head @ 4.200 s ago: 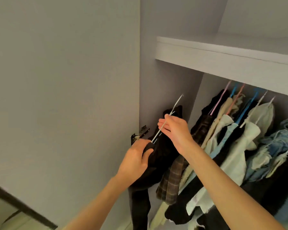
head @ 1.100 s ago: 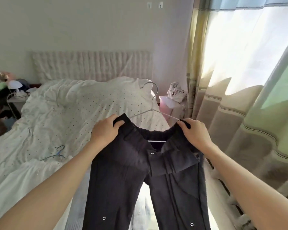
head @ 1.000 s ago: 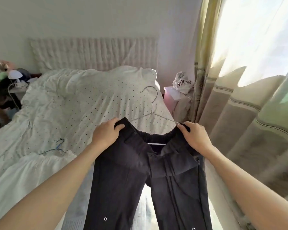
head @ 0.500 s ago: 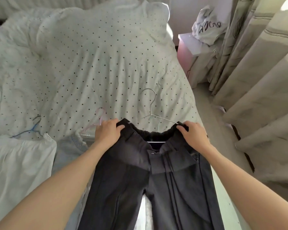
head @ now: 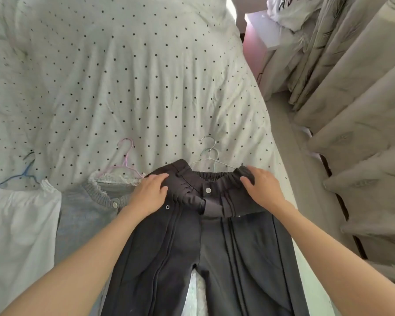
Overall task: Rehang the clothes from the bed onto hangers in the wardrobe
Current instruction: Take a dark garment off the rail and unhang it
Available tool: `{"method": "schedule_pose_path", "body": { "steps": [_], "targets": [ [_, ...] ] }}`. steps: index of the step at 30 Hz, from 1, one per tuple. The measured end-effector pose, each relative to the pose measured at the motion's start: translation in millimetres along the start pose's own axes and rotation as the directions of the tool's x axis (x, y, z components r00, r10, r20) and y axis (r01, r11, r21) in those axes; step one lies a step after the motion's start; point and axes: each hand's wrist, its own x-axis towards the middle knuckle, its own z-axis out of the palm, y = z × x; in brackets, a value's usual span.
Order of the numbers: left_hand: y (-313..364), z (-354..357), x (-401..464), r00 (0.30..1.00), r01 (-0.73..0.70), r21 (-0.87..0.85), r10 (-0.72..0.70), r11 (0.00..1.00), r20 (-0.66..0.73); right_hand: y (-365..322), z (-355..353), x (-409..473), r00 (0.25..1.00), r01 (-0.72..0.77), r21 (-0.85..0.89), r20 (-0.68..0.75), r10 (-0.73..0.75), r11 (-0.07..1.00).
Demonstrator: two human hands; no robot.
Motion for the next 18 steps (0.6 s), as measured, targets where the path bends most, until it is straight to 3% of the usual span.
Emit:
{"method": "schedule_pose_path", "body": {
  "steps": [3, 8, 13, 18],
  "targets": [
    [7.4, 7.9, -28.4, 0.996, -0.09, 0.051, 0.091, 0.995, -0.014, -5.1, 5.0, -27.6, 0.995, 0.102, -0.031, -0.015, -0.102, 0.994],
    [27.6, 9.0, -81.0, 0.983, -0.179, 0.167, 0.185, 0.97, -0.019, -18.0, -2.0, -90.1, 0.99, 0.138, -0.116, 0.044, -0.133, 0.984],
    [44.0, -16.4, -127.6, 0.918, -0.336, 0.238, 0.373, 0.911, -0.134, -29.3, -31.9, -156.9, 0.993, 0.076, -0.093, -0.086, -0.084, 0.993],
    [62.4, -32.5, -201.0, 0.846, -0.461, 0.189, 0.493, 0.867, -0.201, -50.5, -61.0, -251.9, 0.975, 0.009, -0.039, -0.22, -0.017, 0.999]
  ]
}}
